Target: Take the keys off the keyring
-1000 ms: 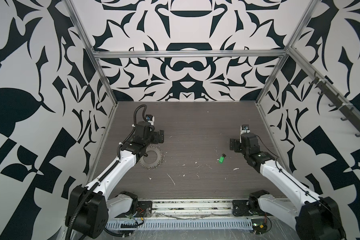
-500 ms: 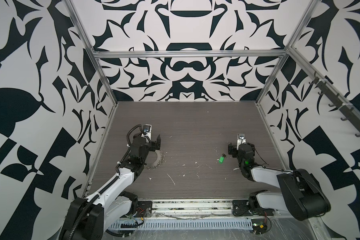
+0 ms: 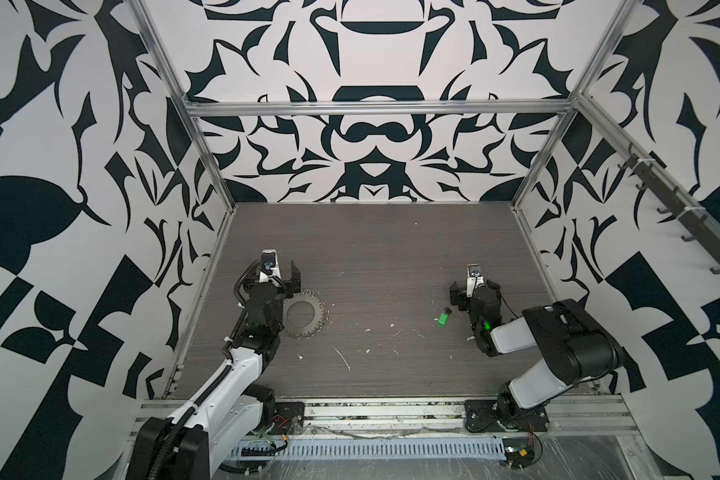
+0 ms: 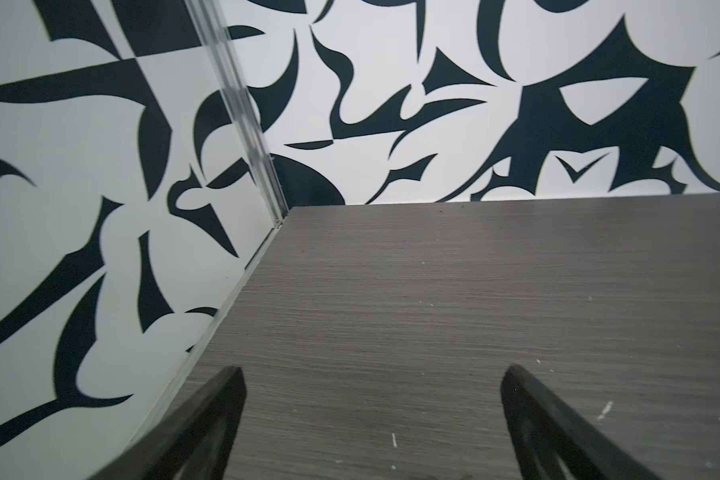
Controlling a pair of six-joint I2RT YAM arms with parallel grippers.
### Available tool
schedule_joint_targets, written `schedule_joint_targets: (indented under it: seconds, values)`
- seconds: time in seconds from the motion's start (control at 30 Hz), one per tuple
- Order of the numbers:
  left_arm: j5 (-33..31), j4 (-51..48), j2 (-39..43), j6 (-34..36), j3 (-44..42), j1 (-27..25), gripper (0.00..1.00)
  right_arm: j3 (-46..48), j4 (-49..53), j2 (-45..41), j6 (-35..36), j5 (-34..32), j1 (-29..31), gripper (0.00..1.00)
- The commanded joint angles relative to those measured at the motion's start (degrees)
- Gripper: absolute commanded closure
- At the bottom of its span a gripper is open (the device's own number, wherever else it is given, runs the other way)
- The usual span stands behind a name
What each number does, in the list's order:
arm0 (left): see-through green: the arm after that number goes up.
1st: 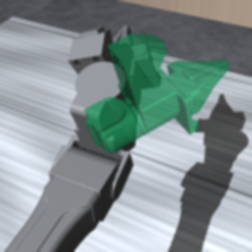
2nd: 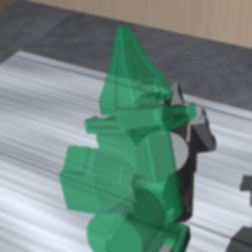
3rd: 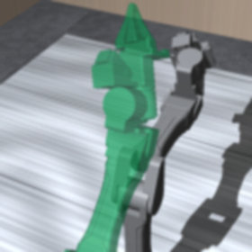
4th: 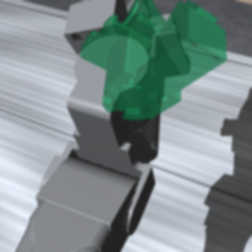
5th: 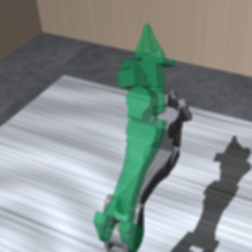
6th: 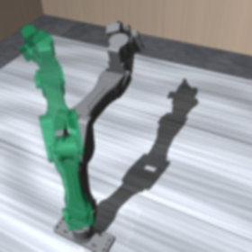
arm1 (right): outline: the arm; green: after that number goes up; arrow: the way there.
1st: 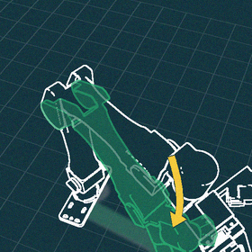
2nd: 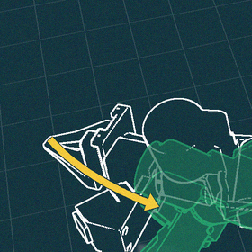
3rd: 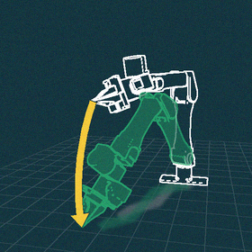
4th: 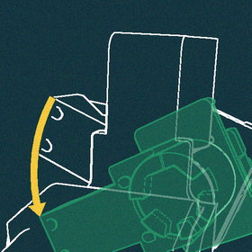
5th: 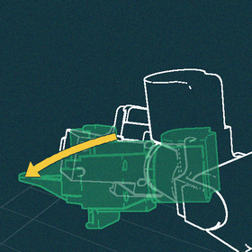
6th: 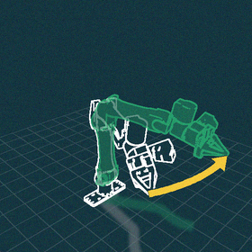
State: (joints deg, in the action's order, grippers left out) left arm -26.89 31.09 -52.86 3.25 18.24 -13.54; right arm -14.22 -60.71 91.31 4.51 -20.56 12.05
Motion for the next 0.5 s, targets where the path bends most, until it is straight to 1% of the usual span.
schedule_joint_targets:
  seconds: [0.0, 0.1, 0.2, 0.3, 0.33, 0.4, 0.47]
  values:
    - [-0.77, 3.56, -1.72, -0.86, -1.04, 2.12, 0.01, -2.78, -0.64, -1.07, -1.46, -1.43, -0.76, 0.0]
    - [-0.22, 9.42, -8.12, -2.15, -2.12, 3.7, 0.01, -3.61, 1.01, -1.0, -2.49, -3.33, -1.02, 0.0]
    - [-0.98, 18.75, -17.67, -3.33, -2.91, 5.3, 0.01, -3.81, 1.48, -1.12, -2.84, -3.77, -1.13, 0.0]
    - [-2.81, 30.66, -29.5, -4.07, -3.0, 7.05, 0.01, -3.83, 1.38, -1.11, -2.81, -3.79, -1.15, 0.0]
    - [-3.25, 32.87, -32.75, -4.55, -2.87, 7.4, 0.01, -3.81, 1.39, -1.04, -2.84, -3.79, -1.11, 0.0]
    - [-2.34, 38.68, -37.29, -3.43, -3.16, 7.97, 0.0, -3.8, 1.39, -1.07, -2.77, -3.8, -1.13, 0.0]
    - [1.87, 34.74, -36.13, -6.36, -3.65, 9.47, 0.0, -3.87, 1.38, -1.13, -2.8, -3.8, -1.15, 0.0]
